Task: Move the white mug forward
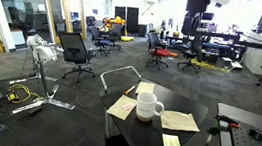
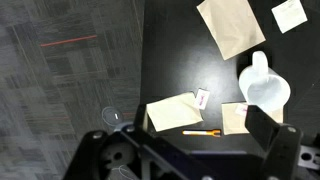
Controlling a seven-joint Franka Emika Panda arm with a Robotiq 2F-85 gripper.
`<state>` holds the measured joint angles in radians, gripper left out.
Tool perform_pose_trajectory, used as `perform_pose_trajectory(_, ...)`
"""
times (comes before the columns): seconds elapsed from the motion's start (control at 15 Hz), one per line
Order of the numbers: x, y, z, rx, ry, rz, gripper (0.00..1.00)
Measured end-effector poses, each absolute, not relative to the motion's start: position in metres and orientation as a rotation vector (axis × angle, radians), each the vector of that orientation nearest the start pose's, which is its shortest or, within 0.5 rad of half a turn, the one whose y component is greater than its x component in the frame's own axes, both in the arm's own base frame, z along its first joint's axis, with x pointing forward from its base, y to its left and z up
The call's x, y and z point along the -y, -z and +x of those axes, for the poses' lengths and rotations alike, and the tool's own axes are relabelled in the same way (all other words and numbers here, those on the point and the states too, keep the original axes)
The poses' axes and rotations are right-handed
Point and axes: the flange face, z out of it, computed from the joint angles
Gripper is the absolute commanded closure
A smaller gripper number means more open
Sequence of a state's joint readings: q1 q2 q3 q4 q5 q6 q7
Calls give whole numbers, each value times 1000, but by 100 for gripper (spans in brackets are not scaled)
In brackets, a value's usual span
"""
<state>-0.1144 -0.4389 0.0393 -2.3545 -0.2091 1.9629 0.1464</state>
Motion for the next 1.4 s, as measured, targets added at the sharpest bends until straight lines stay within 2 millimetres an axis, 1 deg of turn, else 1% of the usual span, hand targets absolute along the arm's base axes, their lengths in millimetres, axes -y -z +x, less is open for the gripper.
perform_pose_trajectory(0.53,44,-500,421,-247,89,-3340,0)
perform_pose_trajectory(0.73,38,-494,425,-221,70,-3339,0)
perform_pose_trajectory(1.07,12,-466,441,-142,84,-3293,0)
perform_pose_trajectory(1.27,-3,-445,450,-117,107,-3242,0)
perform_pose_trajectory(1.4,-9,-429,455,-99,126,-3229,0)
